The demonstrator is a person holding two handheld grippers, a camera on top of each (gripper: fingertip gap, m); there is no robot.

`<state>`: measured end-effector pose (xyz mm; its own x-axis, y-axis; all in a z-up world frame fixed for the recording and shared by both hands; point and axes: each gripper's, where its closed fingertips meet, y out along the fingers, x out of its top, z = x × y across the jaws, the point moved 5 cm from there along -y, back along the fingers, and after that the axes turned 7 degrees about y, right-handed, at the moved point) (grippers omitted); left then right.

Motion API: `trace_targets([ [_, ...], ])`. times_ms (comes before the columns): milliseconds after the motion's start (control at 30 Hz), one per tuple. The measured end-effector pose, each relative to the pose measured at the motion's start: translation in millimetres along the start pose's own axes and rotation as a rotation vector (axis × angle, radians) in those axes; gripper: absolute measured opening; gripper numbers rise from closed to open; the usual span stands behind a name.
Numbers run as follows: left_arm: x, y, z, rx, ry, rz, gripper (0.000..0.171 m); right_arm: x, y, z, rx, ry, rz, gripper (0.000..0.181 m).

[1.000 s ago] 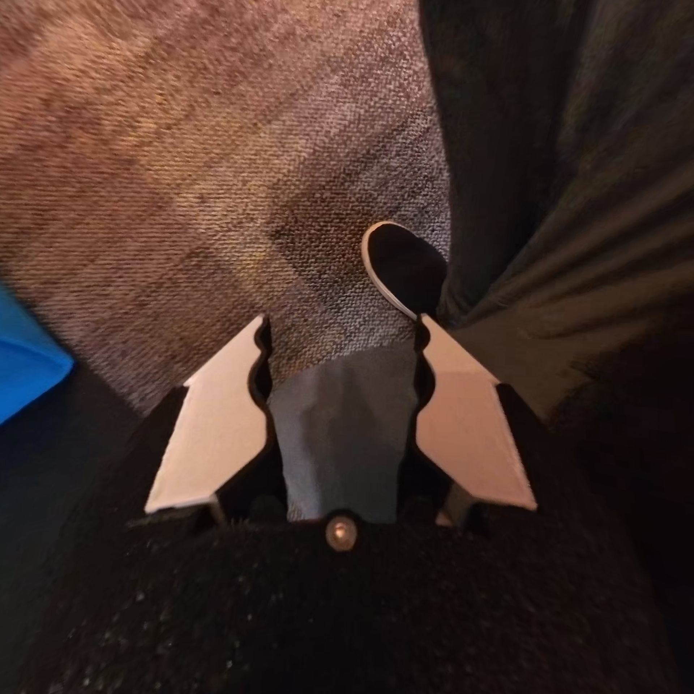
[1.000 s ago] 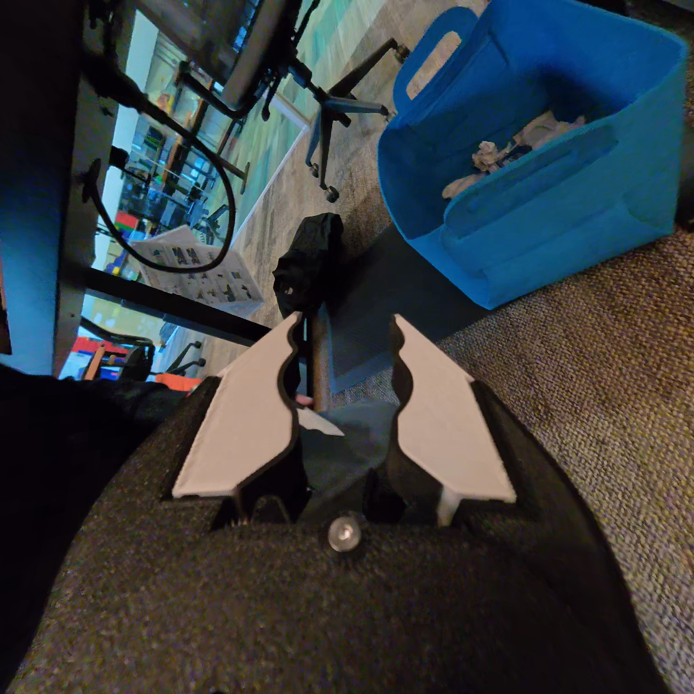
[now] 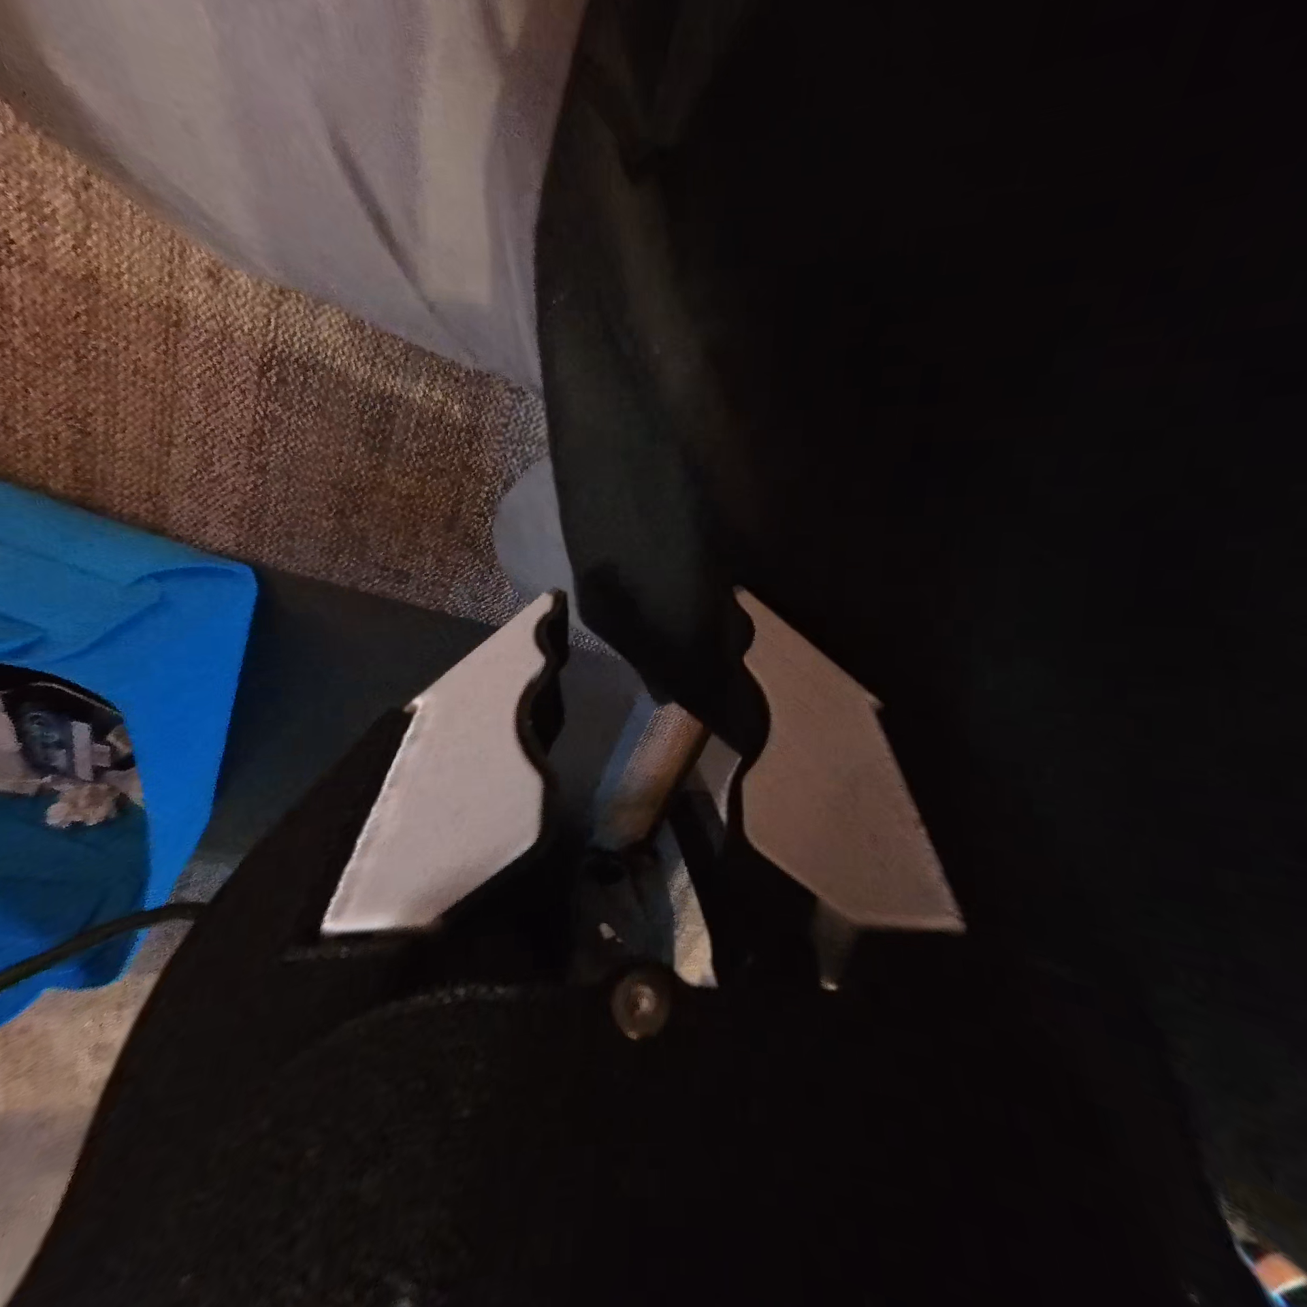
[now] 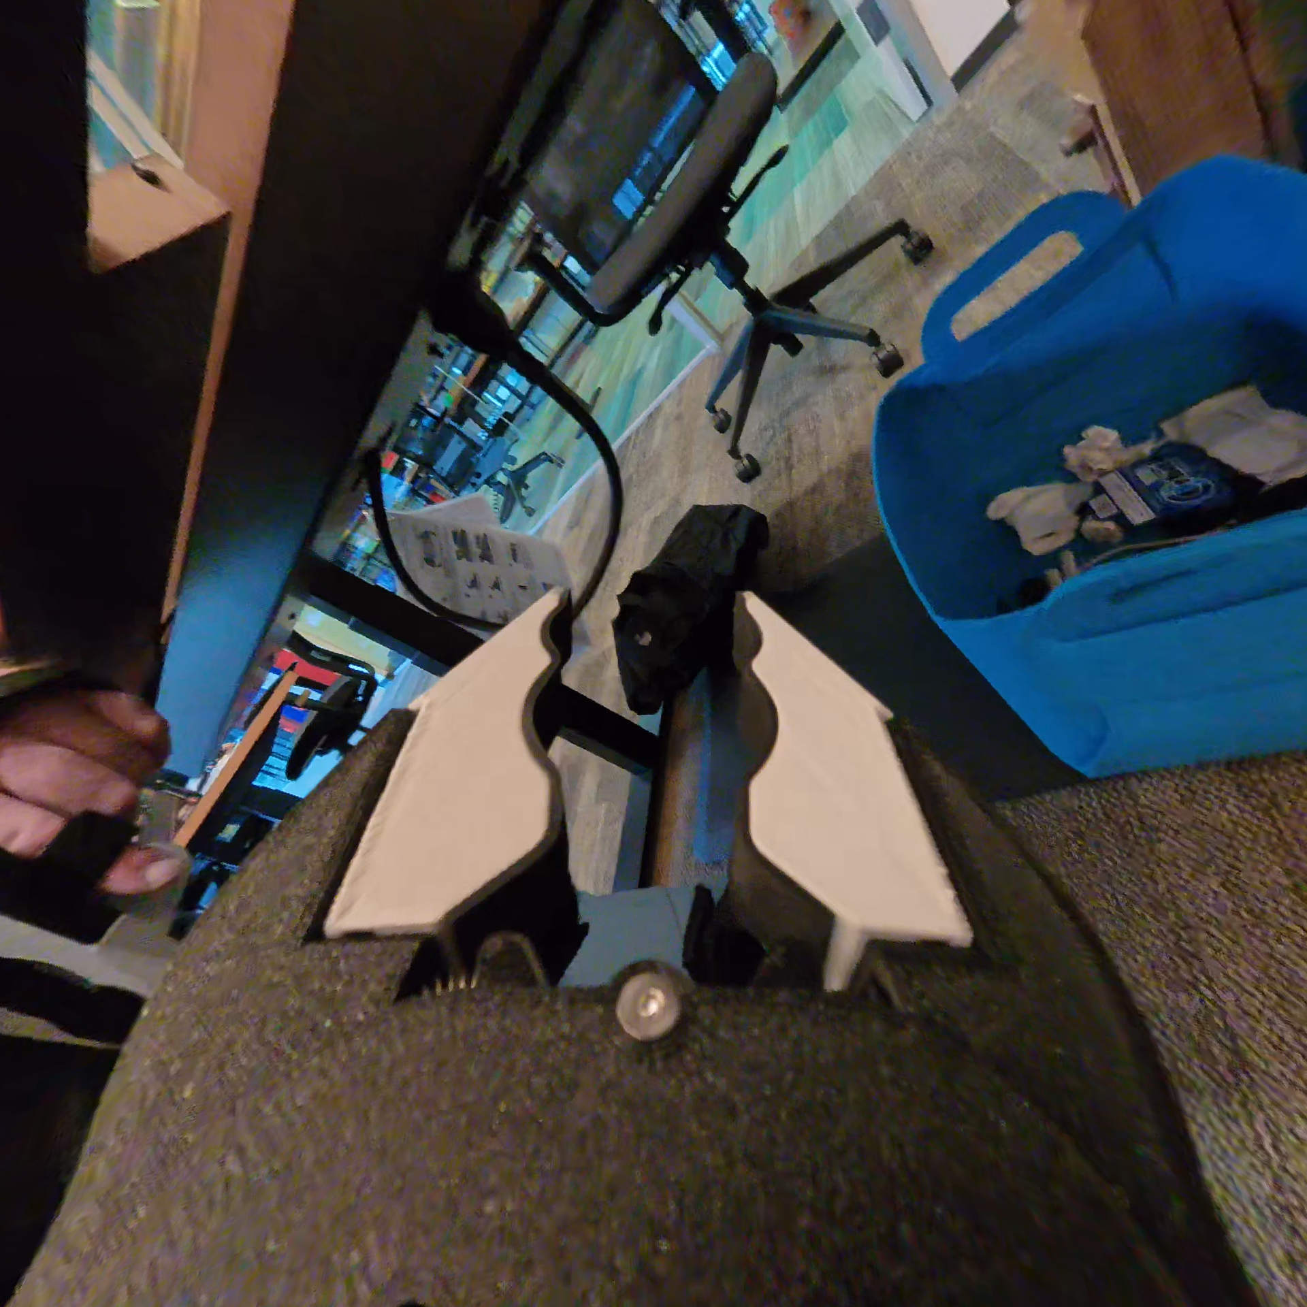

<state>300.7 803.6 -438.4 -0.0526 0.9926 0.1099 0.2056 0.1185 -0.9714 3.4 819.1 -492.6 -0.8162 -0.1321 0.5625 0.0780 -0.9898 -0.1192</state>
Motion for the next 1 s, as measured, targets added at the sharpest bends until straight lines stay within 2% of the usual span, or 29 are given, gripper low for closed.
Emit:
trace_targets([
  [67, -4, -1, 6, 0.012, -0.06, -0.003, 0.044, 2, 4, 3, 0.008, -0.024, -0.005, 0.044],
  [200, -1, -6, 10, 0.052, -0.01, -0.004, 0.044, 1, 11, 1, 0.02, -0.026, 0.014, 0.044],
  [367, 8, -37, 31, 0.132, -0.071, -0.119, 0.043, 0, 14, -1, 0.009, -0.044, 0.029, 0.044],
  [433, 13, -52, 31, 0.109, -0.095, -0.173, 0.042, -3, 17, -2, 0.014, -0.028, 0.042, 0.044],
  [500, 10, -56, 29, 0.095, -0.094, -0.163, 0.042, -8, 19, -7, -0.017, -0.019, 0.051, 0.045],
  [633, -12, -32, 21, 0.036, -0.135, -0.014, 0.043, -24, 14, -17, -0.08, 0.056, 0.073, 0.046],
  [667, -9, -32, 22, 0.055, -0.13, -0.026, 0.042, -27, 12, -17, -0.09, 0.074, 0.066, 0.046],
  [800, 15, -52, 21, 0.062, -0.104, -0.176, 0.04, -41, 11, -15, -0.118, 0.167, 0.066, 0.049],
  [900, 27, -71, 20, 0.059, -0.089, -0.286, 0.042, -52, 16, -9, -0.118, 0.237, 0.054, 0.058],
  [1000, 33, -90, 23, 0.082, -0.091, -0.377, 0.053, -66, 23, 6, -0.113, 0.265, 0.028, 0.065],
])
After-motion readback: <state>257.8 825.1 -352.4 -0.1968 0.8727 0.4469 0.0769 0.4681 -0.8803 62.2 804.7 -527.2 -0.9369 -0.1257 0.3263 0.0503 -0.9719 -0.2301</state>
